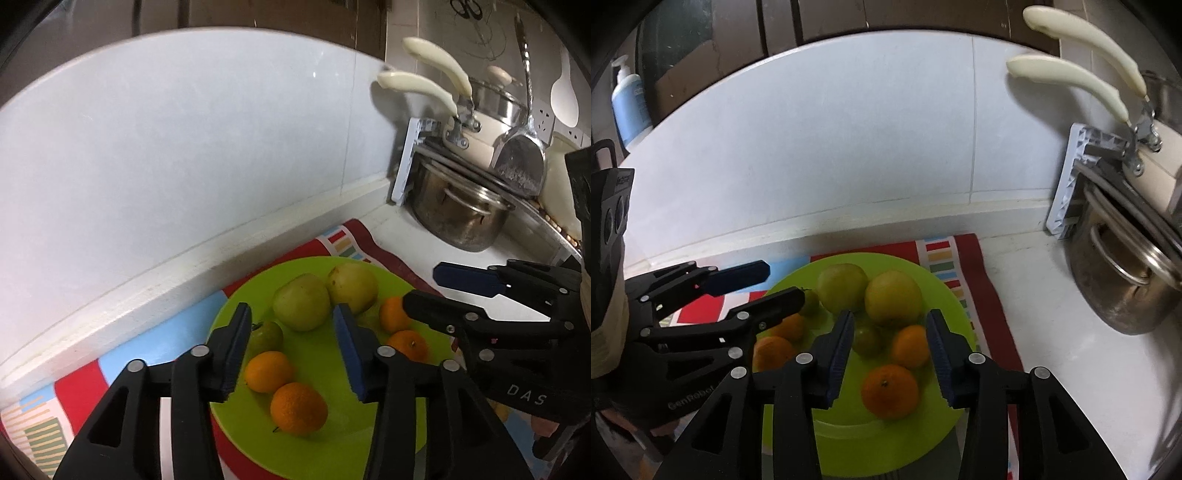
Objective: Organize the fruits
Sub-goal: 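Lower the tomato and orange onto the plate and open both tools, then withdraw both open tools toward the two small yellow fruits on the cloth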
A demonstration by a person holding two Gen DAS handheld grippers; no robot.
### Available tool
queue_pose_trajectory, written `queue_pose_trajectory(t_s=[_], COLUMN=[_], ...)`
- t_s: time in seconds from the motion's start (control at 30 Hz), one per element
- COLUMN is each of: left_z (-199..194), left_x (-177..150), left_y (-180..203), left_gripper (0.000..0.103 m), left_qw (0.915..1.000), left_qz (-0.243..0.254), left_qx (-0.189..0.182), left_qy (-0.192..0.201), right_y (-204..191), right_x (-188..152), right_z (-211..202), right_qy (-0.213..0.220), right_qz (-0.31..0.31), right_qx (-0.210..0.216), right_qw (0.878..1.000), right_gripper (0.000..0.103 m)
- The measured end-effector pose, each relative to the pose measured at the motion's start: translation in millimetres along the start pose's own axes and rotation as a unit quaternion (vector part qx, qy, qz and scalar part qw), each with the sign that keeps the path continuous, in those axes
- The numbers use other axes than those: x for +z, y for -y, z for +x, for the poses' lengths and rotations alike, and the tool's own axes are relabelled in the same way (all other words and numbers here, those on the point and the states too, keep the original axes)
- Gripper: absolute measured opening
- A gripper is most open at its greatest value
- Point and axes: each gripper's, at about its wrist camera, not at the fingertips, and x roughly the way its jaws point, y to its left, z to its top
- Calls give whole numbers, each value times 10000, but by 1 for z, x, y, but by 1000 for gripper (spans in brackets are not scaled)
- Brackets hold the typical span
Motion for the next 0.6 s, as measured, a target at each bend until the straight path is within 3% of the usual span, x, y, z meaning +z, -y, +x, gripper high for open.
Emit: queue_pose_trajectory(t_s=[0.6], left_z=[-84], left_x=[-5], left_y=[15], left_gripper=[57], left_qw=[9980], left_qz=[157], left_qx=[190], left_qy=[575], right_y=[-24], right_x=[-11], right_z=[-80], right_qy=[543], right_qz=[-155], right_qx=[-285], right_qw=[9980], right_gripper=[42])
